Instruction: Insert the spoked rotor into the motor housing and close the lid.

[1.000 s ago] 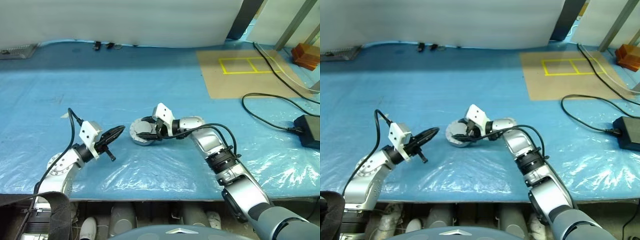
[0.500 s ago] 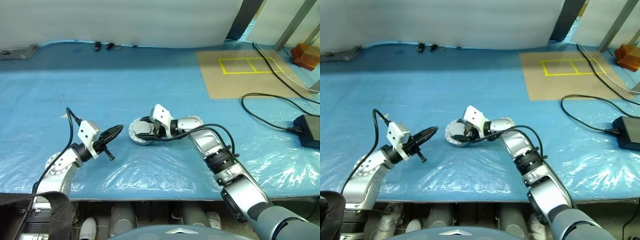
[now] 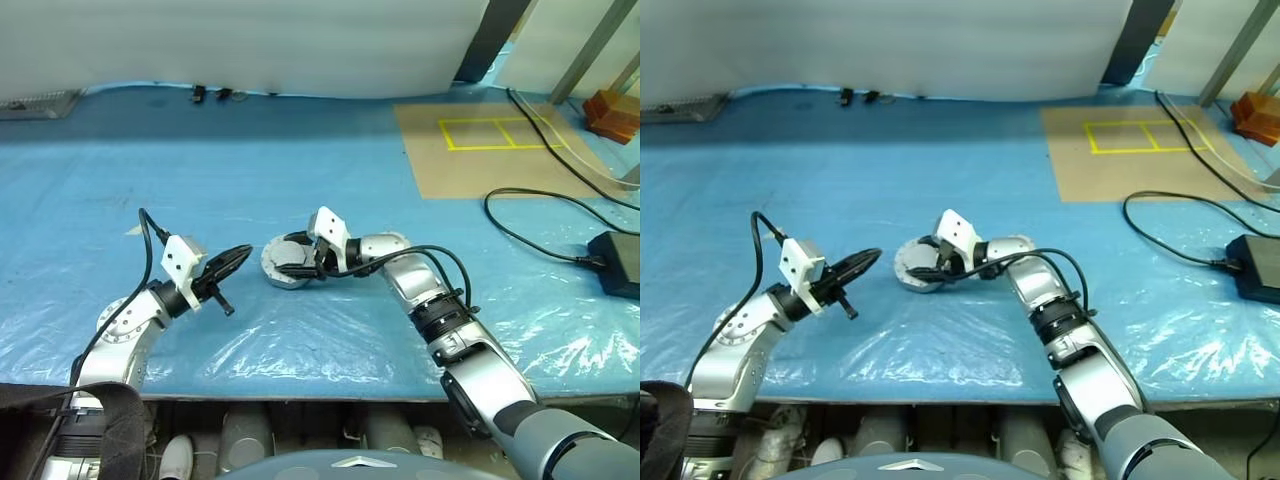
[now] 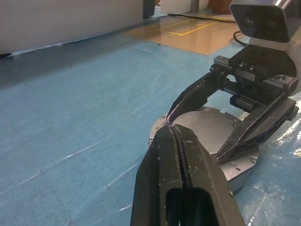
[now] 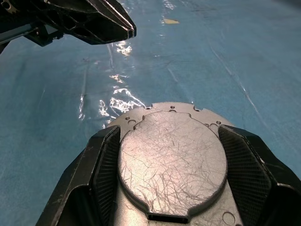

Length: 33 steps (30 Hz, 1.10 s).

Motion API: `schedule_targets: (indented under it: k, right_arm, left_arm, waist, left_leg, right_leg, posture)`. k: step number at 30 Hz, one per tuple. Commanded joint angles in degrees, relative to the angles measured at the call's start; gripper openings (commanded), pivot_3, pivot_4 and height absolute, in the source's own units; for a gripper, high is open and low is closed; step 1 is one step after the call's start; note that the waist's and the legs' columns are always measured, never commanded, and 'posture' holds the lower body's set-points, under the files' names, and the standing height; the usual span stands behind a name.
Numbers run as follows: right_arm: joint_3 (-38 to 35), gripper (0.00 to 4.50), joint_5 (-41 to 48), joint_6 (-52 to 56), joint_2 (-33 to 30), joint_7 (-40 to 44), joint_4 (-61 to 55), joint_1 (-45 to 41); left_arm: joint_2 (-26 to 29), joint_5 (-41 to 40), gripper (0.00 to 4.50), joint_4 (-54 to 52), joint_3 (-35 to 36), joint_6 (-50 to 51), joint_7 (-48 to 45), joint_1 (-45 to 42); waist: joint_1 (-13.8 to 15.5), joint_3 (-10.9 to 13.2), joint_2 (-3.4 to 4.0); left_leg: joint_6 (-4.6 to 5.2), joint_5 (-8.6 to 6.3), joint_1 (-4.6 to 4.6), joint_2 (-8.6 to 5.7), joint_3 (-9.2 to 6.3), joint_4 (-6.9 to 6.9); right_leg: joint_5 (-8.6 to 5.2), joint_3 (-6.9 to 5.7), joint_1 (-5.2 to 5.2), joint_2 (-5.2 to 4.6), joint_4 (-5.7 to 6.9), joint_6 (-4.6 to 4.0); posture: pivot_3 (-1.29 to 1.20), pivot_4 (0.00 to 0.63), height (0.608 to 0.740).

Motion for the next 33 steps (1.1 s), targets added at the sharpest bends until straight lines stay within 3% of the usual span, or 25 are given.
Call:
schedule_targets:
  k: [1, 7, 33]
  right_arm:
    - [1.0, 2.93, -3.6, -1.1, -1.5, -1.7, 3.8, 0.7]
    - [0.8, 2.93, -3.0, 1.1, 0.0, -3.6, 3.3, 0.8]
    - [4.6, 2.93, -6.2, 6.6, 0.1, -7.1, -0.2, 4.6]
  left_arm:
    - [0.1, -0.2, 0.00, -0.4, 0.0, -0.7, -0.3, -0.6]
    - [-0.1, -0.1, 0.00, 0.4, -0.5, -0.9, -0.6, -1.4]
    - [-1.4, 1.5, 0.00, 2.6, -2.7, -1.1, -0.7, -3.9]
  waist:
    - [0.0, 0.0, 0.00]
    - [0.1, 0.0, 0.00]
    - [-0.2, -0.2, 0.19]
  left_leg:
    - [0.00, 0.00, 0.13, 0.00, 0.00, 0.00]
    - [-0.01, -0.01, 0.57, -0.01, -0.04, -0.04]
    - [-0.02, -0.02, 0.65, -0.01, -0.06, -0.31]
  right_leg:
    - [-0.01, 0.00, 0.13, 0.00, -0.01, 0.01]
    - [-0.22, 0.00, 0.53, -0.01, -0.06, 0.39]
    - [-0.27, 0.06, 0.46, 0.00, -0.20, 0.42]
  posture:
    - [0.00, 0.150, 0.740]
    - [0.00, 0.150, 0.740]
    - [0.00, 0.150, 0.740]
